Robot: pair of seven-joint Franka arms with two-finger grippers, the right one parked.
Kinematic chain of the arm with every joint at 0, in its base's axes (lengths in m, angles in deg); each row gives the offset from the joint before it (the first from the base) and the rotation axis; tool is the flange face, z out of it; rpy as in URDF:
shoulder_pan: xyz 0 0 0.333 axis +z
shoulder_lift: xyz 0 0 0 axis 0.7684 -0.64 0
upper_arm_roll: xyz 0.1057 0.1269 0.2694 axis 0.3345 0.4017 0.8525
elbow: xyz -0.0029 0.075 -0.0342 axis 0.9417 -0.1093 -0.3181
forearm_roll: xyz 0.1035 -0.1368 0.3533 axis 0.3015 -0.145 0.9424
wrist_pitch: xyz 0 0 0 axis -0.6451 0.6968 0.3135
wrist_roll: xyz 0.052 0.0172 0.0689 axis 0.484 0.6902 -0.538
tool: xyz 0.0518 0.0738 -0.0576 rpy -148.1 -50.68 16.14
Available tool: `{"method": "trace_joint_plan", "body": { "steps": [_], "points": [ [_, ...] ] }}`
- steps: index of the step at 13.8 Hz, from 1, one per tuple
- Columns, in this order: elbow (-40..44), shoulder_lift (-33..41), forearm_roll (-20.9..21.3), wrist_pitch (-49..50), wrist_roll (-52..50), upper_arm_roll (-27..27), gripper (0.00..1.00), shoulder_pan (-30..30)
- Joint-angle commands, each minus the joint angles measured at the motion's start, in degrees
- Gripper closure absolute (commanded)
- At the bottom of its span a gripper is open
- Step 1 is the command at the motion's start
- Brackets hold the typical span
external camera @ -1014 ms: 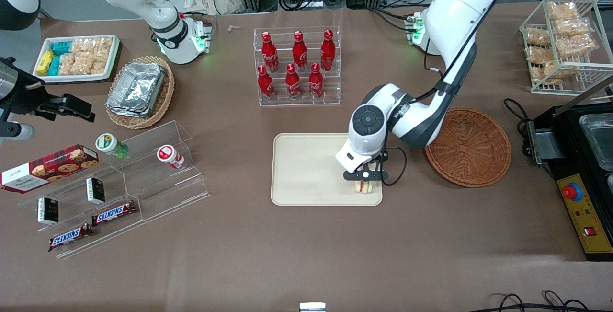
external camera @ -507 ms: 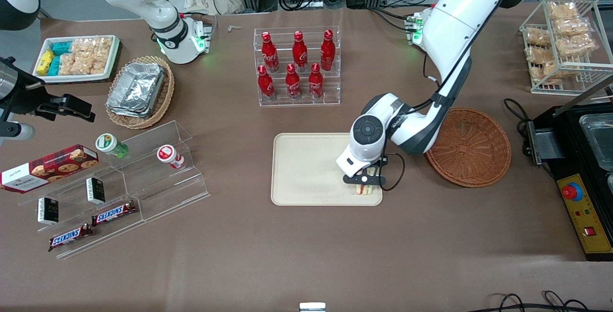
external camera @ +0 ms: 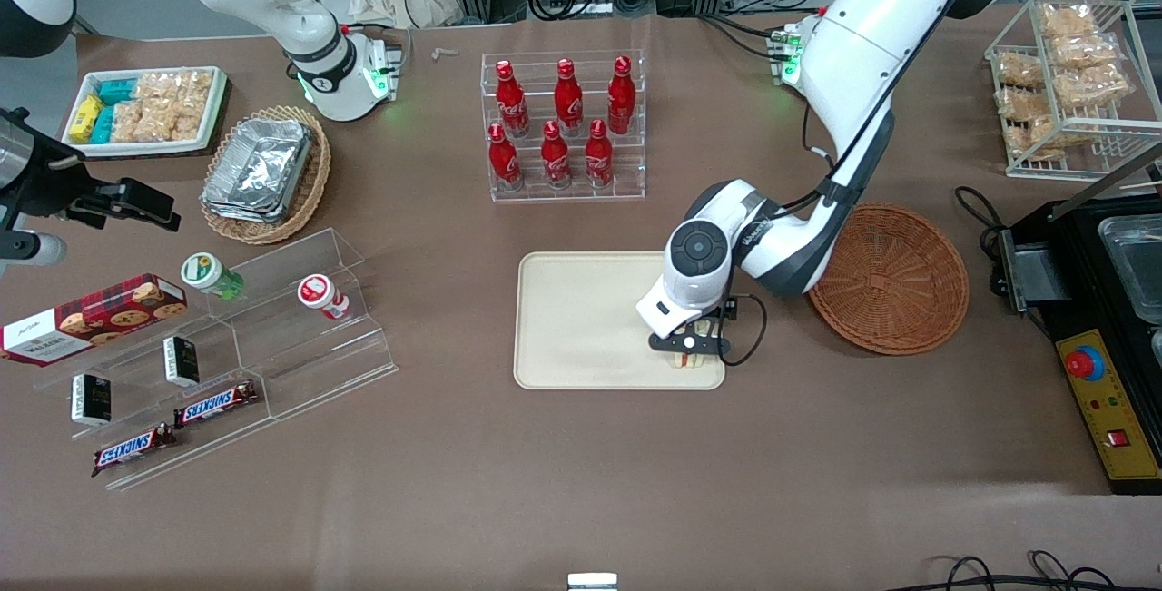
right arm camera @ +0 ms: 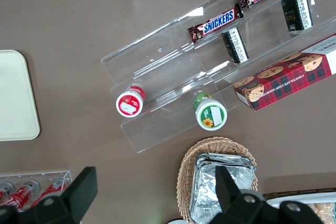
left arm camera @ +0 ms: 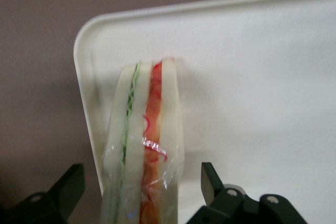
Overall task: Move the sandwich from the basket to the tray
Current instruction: 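Lower the sandwich onto the tray and open the left gripper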
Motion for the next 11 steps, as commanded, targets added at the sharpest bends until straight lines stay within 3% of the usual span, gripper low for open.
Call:
{"method": "trace_joint_plan", "body": {
  "steps": [1, 7, 11],
  "points": [
    [0.9, 5.6, -2.6, 1.5, -1.8, -0.2, 0.00, 0.3],
    [0.8, 15.7, -4.4, 7.6, 0.2, -0.3, 0.00, 3.4],
    [0.5, 20.3, -8.8, 16.1, 8.0, -0.5, 0.00, 9.0]
  ]
}}
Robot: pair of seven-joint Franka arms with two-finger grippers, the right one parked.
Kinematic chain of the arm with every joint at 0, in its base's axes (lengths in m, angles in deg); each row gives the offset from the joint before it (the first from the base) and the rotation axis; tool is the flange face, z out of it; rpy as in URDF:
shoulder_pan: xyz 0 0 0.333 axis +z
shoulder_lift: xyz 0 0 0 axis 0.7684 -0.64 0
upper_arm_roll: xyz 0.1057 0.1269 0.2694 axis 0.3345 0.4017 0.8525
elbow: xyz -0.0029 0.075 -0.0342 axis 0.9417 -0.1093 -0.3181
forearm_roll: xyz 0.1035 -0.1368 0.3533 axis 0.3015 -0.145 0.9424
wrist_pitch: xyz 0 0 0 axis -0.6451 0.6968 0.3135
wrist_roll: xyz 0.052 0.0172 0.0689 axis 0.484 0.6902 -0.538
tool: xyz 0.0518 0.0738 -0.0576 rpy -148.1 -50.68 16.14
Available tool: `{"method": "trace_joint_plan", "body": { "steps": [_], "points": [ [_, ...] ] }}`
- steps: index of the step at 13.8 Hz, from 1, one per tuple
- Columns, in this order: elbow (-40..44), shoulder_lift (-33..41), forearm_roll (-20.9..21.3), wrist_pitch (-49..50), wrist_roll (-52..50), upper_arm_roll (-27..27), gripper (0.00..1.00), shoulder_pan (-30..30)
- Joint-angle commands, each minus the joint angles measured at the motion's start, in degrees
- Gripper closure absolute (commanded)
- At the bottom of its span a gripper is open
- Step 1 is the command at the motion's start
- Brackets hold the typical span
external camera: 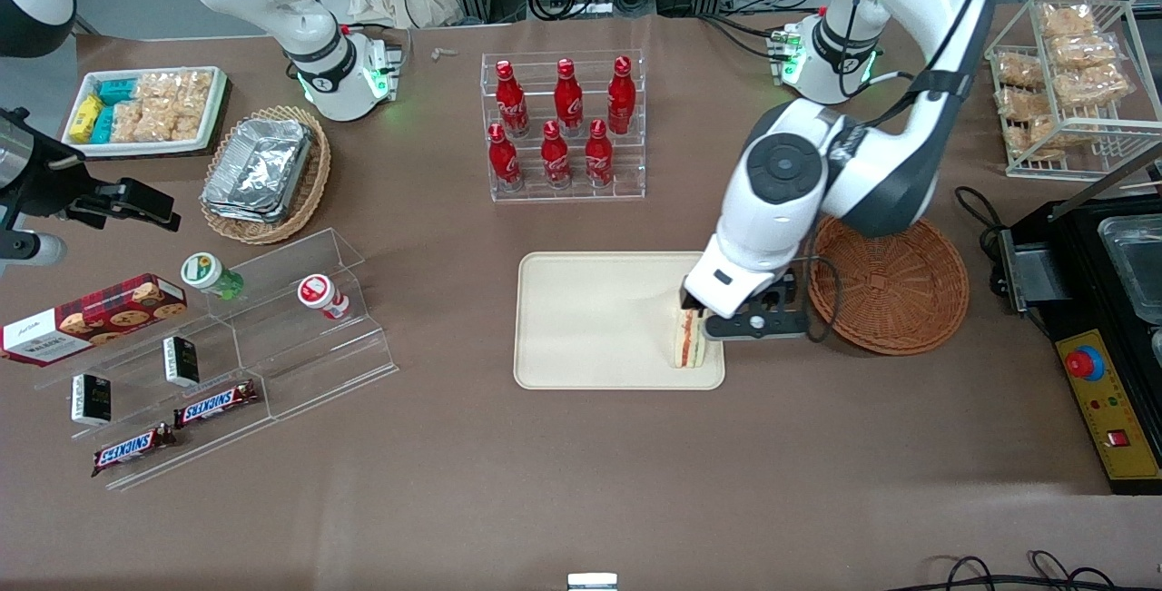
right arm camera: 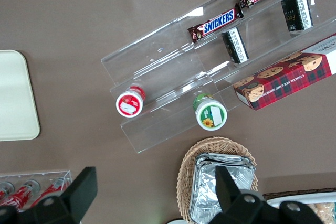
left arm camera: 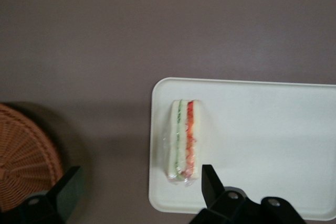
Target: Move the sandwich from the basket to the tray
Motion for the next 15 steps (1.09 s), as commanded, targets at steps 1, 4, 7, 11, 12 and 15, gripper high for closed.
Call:
{"method": "trace_joint_plan", "body": {
  "steps": [1, 4, 7, 11, 12, 15],
  "points": [
    [-1.7, 4.9, -2.9, 5.5, 7.9, -0.6, 0.00, 5.4],
    [-1.8, 8.6, -6.2, 6.9, 15.3, -0.1, 0.00, 9.6],
    [-1.8, 12.4, -6.3, 9.6, 19.1, 4.2, 0.00, 9.4],
    [-1.6, 18.5, -9.2, 16.1, 29.5, 9.8, 0.00, 10.1],
    [-1.7, 19.2, -9.7, 16.9, 32.2, 10.5, 0.00, 11.9],
    [-2.4, 21.6, -11.0, 18.8, 37.6, 10.8, 0.00, 15.2]
  ]
}}
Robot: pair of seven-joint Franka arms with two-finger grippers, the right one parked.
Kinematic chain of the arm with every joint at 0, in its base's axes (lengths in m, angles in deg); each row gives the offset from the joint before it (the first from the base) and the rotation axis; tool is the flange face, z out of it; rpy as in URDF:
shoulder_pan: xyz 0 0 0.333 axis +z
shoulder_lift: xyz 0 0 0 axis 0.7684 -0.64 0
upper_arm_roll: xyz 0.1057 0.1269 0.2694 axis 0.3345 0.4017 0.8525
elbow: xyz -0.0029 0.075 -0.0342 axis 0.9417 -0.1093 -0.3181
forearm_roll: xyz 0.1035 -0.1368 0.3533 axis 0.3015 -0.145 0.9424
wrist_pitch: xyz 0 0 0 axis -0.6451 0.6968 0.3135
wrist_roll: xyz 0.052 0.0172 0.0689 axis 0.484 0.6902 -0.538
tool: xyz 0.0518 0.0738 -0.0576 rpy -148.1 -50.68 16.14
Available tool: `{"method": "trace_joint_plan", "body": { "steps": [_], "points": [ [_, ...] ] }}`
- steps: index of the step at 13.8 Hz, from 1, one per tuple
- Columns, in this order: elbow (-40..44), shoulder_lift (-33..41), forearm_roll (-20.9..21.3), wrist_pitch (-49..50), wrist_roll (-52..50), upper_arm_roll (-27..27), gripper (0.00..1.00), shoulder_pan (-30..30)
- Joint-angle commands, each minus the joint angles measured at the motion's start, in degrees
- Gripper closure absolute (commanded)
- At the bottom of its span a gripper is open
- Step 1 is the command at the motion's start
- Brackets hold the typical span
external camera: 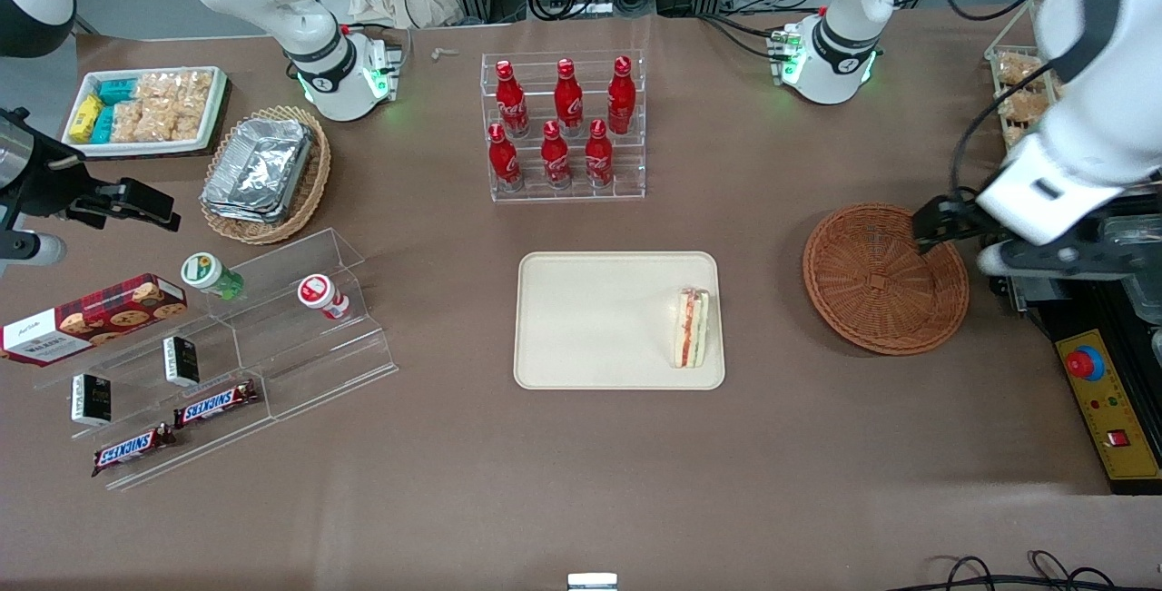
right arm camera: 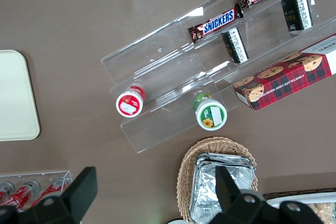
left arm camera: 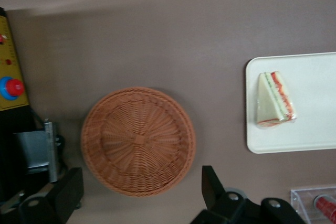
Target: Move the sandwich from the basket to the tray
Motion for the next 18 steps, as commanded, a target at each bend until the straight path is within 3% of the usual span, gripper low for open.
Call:
{"method": "trace_joint_plan", "body": {
  "steps": [1, 4, 18],
  "points": [
    [-1.9, 2.3, -1.4, 1.1, 2.6, -0.2, 0.00, 1.4],
    [-1.6, 1.9, -1.4, 1.2, -2.8, -0.6, 0.00, 0.6],
    [-1.6, 2.8, -3.5, 7.2, -4.9, -0.4, 0.00, -1.7]
  ]
}}
